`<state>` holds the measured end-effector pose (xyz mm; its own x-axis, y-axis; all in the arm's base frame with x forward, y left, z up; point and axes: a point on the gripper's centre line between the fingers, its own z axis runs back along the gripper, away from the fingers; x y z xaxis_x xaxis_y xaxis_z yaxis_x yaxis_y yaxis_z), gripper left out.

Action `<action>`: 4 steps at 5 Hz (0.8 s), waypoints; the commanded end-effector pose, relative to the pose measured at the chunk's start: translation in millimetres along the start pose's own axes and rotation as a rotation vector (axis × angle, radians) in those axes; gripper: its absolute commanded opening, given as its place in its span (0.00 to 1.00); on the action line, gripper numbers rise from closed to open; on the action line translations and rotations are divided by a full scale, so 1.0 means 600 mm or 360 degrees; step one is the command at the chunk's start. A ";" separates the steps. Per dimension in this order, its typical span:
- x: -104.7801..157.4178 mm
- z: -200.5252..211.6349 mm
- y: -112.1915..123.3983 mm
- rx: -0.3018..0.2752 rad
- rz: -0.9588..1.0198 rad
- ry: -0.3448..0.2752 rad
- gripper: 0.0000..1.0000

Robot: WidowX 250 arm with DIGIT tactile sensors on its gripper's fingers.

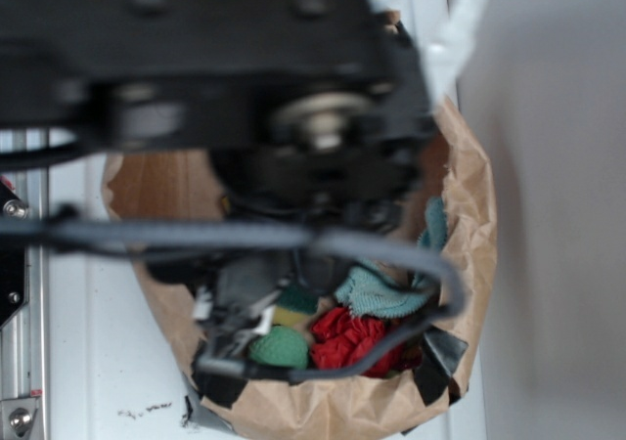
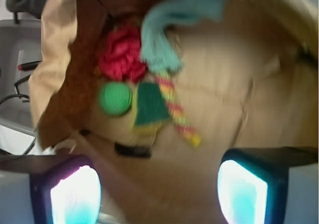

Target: Grab the multicolored rope.

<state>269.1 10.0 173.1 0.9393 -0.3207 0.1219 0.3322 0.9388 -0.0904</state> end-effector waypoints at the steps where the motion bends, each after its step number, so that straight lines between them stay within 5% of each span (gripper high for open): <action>1: 0.022 0.032 0.002 -0.0130 -0.0219 -0.0202 1.00; 4: 0.015 0.008 0.022 -0.0178 -0.0272 -0.0226 1.00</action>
<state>282.0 20.7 165.5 0.8555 -0.4495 0.2571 0.5015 0.8427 -0.1957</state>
